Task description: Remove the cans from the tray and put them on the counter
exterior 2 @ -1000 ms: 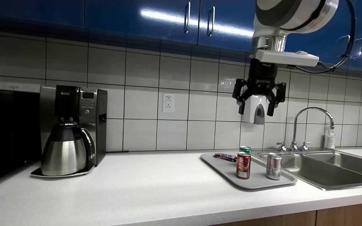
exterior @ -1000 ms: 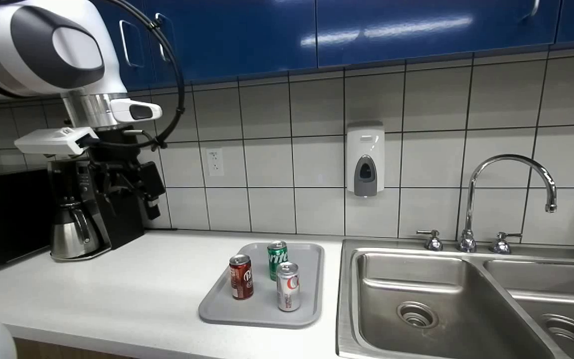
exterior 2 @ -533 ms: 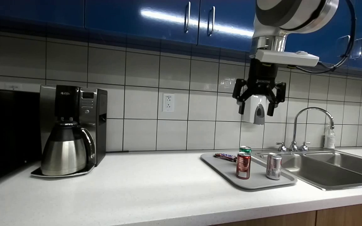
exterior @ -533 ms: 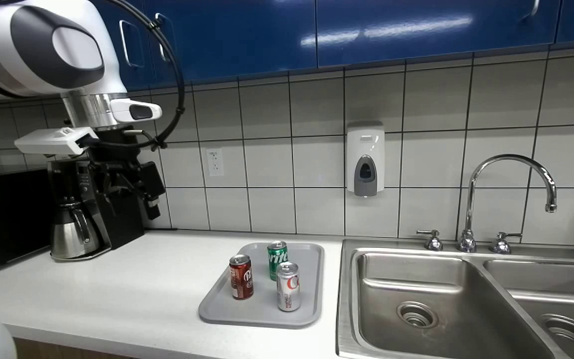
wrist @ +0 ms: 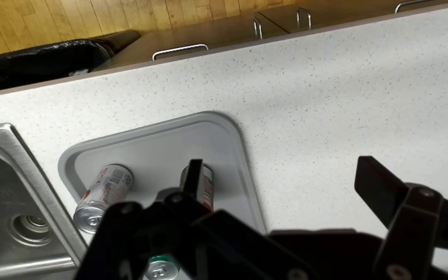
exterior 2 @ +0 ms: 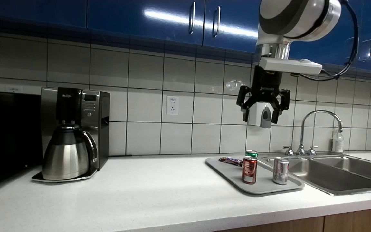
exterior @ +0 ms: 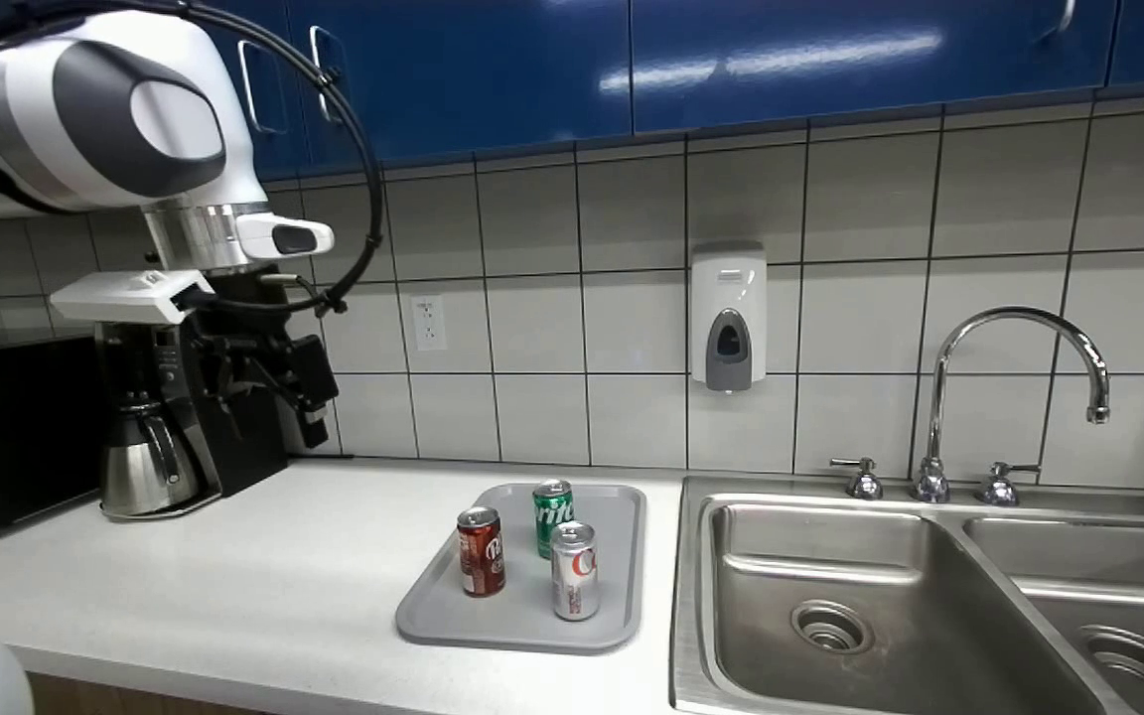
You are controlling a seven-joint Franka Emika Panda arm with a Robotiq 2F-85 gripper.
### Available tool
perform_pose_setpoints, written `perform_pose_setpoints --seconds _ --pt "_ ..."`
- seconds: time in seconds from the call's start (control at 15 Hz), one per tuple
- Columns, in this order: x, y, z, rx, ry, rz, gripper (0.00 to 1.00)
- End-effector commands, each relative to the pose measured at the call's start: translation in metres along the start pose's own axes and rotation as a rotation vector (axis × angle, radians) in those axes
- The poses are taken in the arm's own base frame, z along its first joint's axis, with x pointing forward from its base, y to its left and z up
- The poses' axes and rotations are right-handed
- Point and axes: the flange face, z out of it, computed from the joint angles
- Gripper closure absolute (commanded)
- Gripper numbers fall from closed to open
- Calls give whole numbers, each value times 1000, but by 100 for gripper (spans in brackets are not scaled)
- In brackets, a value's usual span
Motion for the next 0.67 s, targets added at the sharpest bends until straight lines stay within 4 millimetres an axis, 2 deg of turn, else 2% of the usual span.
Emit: perform_pose_setpoints --seconds 0.0,0.33,0.6 --pt "22 -1 26 5 -21 -17 0" --pt "50 -1 66 2 -69 -1 0" --pt "78 11 91 6 -131 35 0"
